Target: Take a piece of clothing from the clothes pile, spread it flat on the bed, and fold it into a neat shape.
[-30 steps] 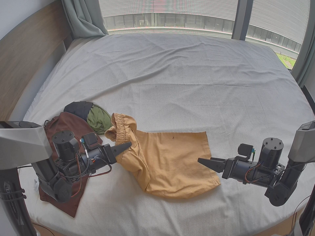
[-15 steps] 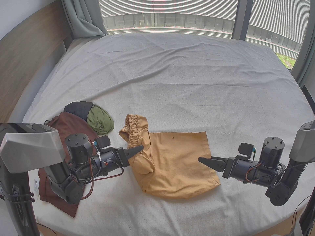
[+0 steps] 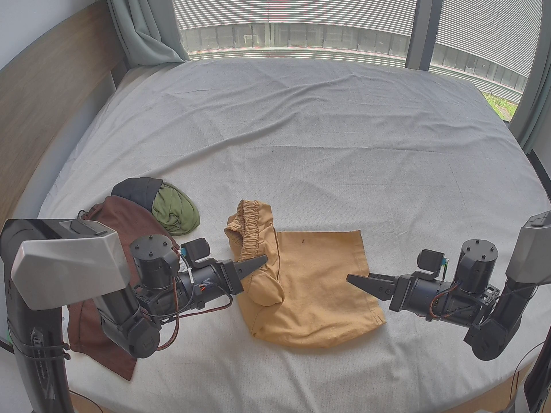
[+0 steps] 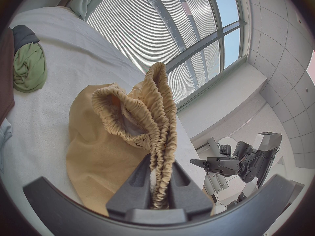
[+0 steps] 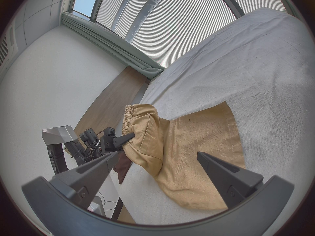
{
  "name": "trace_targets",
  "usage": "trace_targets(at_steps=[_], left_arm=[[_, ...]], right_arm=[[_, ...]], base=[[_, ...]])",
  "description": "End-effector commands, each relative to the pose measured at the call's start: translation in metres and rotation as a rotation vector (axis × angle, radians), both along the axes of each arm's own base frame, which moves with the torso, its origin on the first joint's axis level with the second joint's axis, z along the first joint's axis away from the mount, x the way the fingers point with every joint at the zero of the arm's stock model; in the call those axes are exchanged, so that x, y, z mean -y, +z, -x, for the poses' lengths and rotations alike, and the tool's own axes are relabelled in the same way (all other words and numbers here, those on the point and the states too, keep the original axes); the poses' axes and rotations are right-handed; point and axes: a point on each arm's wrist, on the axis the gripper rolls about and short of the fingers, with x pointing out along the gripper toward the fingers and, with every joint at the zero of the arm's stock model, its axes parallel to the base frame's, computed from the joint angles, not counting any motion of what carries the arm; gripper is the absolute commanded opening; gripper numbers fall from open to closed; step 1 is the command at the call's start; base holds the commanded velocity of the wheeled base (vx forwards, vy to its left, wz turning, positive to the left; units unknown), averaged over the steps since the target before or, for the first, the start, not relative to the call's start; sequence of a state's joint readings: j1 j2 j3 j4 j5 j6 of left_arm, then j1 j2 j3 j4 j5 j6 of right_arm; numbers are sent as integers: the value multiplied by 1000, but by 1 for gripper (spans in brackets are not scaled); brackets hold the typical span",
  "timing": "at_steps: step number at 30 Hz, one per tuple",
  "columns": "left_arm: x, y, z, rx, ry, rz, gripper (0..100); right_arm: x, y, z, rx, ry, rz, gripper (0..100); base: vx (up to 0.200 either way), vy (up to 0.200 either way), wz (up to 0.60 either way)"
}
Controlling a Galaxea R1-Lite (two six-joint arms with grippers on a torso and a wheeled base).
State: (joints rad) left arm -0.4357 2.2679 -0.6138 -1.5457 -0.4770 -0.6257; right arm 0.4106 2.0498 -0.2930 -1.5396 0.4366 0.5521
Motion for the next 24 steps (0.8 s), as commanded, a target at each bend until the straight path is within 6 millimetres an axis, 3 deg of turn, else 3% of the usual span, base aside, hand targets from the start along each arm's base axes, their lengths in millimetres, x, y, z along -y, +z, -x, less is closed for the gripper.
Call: trace_targets(at_steps=[1, 24], left_arm=[[5, -5, -1, -6, -14, -1, 0], [41, -16, -2, 3, -84, 5, 0]], right_arm=[[0, 0, 0, 1, 1, -1, 100], [0, 1, -1, 6, -1, -3, 100]], base=[[0, 0, 0], [0, 0, 0]])
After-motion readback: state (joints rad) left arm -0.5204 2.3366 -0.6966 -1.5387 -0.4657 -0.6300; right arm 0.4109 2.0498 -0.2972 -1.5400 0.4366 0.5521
